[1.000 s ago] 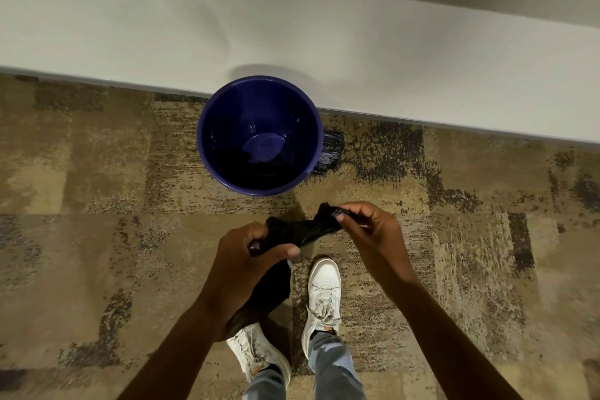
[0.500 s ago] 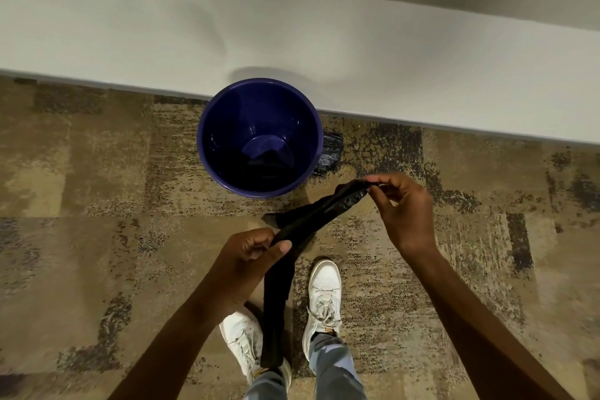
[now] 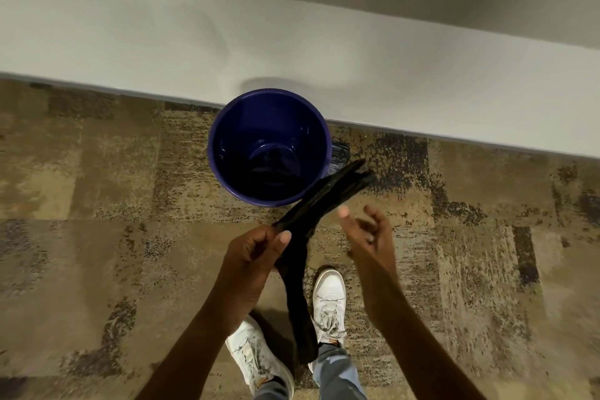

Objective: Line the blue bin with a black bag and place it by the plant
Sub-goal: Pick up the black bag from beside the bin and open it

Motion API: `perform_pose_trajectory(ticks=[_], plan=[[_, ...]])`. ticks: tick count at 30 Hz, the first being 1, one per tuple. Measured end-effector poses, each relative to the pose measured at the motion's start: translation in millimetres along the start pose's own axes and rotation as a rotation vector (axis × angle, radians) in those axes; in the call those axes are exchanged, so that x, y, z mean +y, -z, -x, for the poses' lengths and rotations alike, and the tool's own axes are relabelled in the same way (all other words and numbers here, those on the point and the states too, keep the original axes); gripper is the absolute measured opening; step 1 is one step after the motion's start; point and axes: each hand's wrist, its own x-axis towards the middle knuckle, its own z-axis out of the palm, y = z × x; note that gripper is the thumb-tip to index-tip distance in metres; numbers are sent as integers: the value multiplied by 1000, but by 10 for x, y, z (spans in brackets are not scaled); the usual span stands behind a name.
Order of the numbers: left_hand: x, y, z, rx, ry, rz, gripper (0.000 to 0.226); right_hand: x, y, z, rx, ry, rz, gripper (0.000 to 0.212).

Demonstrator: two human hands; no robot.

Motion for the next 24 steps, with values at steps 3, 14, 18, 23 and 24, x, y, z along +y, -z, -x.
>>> perform_pose_trajectory(ticks=[3,14,18,23,24], plan=[[62,-60,-2,-41,29,42,31,22,-221,190,-160,-54,141,85],[60,94,104,37,173,194,27,-42,-174,104,-216,-92,55,16],[64,252,158,180,225,338,29,-113,86,-4,-107,-79,-39,21],[54,436,204,313,251,562,20,-201,491,-159,19,10,13,22],[38,463,206,326,259,594,18,-214,563,-184,42,23,18,27]])
